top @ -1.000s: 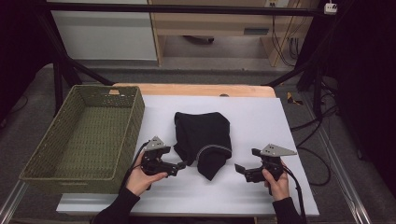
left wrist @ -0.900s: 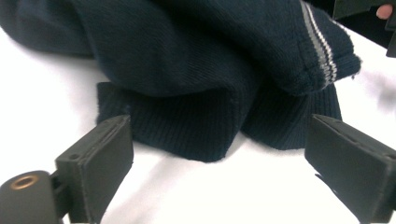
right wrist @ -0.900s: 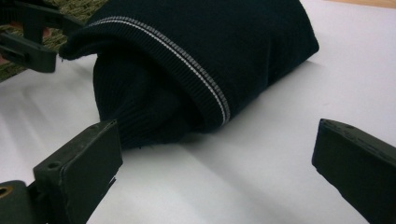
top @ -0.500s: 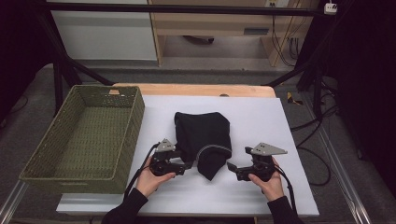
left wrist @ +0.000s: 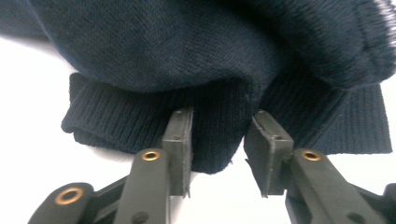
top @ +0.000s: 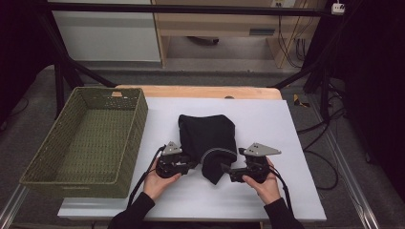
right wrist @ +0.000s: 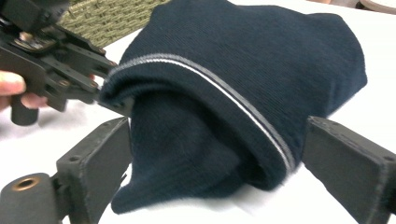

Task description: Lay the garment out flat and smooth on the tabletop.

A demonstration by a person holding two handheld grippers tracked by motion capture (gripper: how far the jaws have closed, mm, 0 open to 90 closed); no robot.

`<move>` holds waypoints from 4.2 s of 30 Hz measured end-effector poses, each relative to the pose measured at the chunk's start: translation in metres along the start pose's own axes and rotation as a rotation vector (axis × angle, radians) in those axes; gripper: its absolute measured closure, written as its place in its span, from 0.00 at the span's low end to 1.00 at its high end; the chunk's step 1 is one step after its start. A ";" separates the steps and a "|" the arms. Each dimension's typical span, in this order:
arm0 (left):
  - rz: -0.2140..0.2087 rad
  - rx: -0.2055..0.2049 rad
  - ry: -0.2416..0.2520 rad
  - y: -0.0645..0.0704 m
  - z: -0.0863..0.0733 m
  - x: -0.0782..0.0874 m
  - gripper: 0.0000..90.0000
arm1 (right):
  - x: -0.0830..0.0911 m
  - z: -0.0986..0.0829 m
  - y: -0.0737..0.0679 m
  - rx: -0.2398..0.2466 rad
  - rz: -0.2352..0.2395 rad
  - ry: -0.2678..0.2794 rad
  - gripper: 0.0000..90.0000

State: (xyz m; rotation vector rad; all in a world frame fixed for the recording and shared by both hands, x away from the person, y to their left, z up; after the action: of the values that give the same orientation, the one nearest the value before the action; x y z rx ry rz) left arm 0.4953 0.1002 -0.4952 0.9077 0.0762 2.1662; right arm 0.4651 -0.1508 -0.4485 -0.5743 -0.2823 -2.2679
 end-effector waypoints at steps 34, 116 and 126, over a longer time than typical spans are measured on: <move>-0.002 -0.033 -0.022 0.009 0.001 0.007 0.93 | -0.042 0.029 -0.030 0.089 -0.114 -0.093 0.74; -0.032 -0.016 -0.048 0.008 -0.030 0.067 0.93 | -0.040 -0.014 -0.040 0.104 -0.041 -0.213 0.75; -0.004 -0.016 0.065 0.004 -0.027 0.069 0.65 | -0.007 0.000 -0.031 0.066 -0.057 -0.141 0.94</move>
State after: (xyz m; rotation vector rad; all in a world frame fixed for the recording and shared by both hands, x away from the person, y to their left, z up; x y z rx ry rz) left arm 0.4449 0.1502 -0.4742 0.8276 0.0922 2.1899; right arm 0.4469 -0.1251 -0.4527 -0.7006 -0.4475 -2.2672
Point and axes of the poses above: each handheld gripper's, and its own axes: x roughly backward along the jaws, z roughly out of its top, y roughly to its right, the point moved 3 cm from there along -x, roughly forward along the jaws, and after that the axes turned 9 degrees about x, right-handed, at the moved point
